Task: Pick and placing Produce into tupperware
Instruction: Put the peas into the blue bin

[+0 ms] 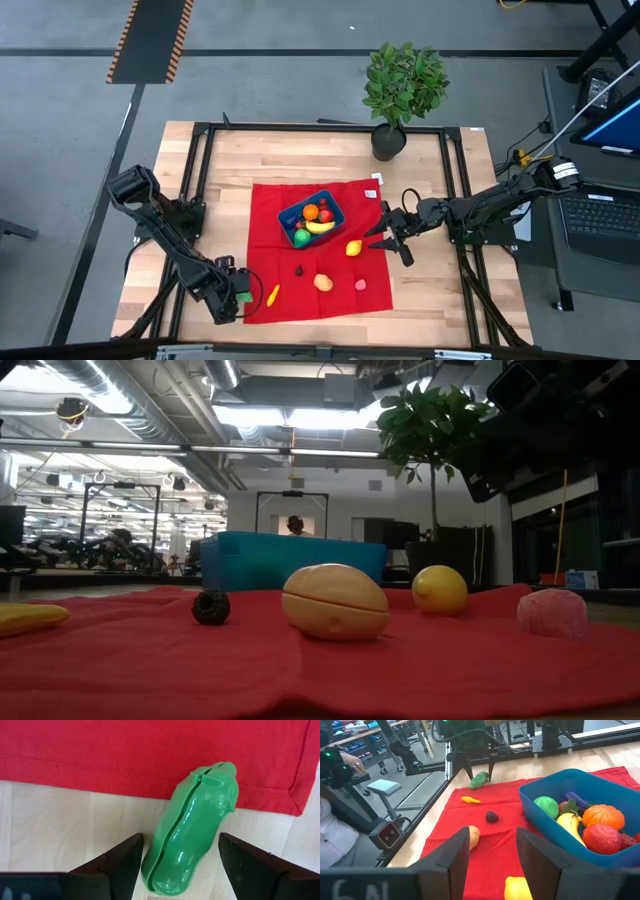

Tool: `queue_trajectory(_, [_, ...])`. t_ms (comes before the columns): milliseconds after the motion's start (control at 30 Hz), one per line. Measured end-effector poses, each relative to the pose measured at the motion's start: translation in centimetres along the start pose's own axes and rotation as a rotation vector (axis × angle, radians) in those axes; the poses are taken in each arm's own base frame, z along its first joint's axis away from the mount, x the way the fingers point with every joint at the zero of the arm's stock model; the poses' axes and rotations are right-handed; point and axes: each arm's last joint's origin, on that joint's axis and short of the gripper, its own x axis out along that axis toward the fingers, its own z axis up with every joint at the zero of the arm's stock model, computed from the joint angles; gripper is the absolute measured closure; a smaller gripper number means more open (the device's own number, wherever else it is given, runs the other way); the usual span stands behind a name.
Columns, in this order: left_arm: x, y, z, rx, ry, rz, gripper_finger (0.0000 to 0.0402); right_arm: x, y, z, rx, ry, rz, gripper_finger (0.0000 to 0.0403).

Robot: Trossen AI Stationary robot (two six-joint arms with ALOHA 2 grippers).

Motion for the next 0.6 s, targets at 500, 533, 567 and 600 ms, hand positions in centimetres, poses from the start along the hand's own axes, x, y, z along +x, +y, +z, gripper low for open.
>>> queue_trajectory(500, [0.14, 0.07, 0.04, 0.01, -0.029, 0.014, 0.0199, 0.0, 0.01, 0.06, 0.002, -0.007, 0.0, 0.024])
queue_trajectory(533, [0.15, 0.08, 0.04, 0.011, -0.031, 0.015, 0.021, 0.0, 0.01, 0.06, 0.002, -0.007, 0.0, 0.024])
queue_trajectory(567, [0.16, 0.09, 0.05, 0.01, -0.032, 0.016, 0.0222, 0.0, 0.01, 0.06, 0.002, -0.007, 0.0, 0.024])
queue_trajectory(600, [0.16, 0.1, 0.06, 0.01, -0.033, 0.017, 0.0234, 0.0, 0.01, 0.06, 0.002, -0.007, 0.0, 0.024])
